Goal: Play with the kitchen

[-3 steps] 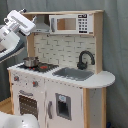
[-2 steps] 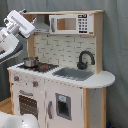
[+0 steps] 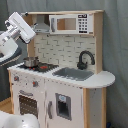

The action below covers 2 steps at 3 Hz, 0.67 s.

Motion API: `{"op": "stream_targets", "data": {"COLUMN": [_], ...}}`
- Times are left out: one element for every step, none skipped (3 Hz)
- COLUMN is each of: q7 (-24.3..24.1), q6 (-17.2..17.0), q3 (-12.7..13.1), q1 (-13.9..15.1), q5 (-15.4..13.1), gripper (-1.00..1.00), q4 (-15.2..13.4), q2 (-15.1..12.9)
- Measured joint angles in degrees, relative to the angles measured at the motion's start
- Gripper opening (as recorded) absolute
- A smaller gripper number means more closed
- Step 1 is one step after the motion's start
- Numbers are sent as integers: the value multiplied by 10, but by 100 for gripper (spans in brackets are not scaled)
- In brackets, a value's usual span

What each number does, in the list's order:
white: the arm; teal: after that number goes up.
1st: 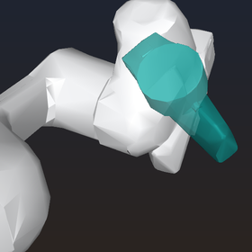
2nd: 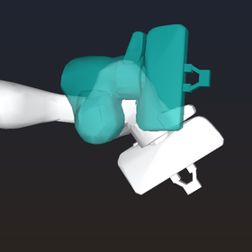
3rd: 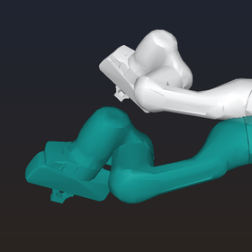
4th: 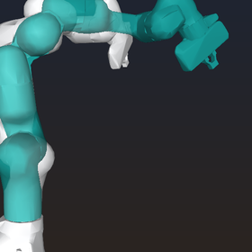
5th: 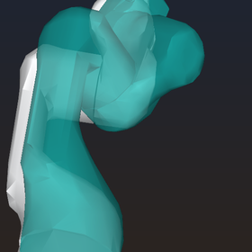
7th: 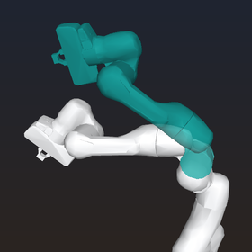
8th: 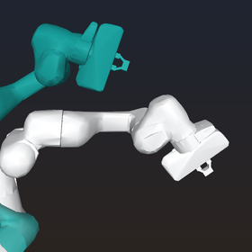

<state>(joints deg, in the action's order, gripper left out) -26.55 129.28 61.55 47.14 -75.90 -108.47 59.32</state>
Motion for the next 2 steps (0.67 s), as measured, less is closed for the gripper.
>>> {"op": "stream_targets", "data": {"q7": [-37,-75], "q6": [-18,-29], "q3": [19,38], "q1": [20,48], "q5": [30,63], "gripper": [100,100], "q4": [11,30], "q2": [0,0]}}
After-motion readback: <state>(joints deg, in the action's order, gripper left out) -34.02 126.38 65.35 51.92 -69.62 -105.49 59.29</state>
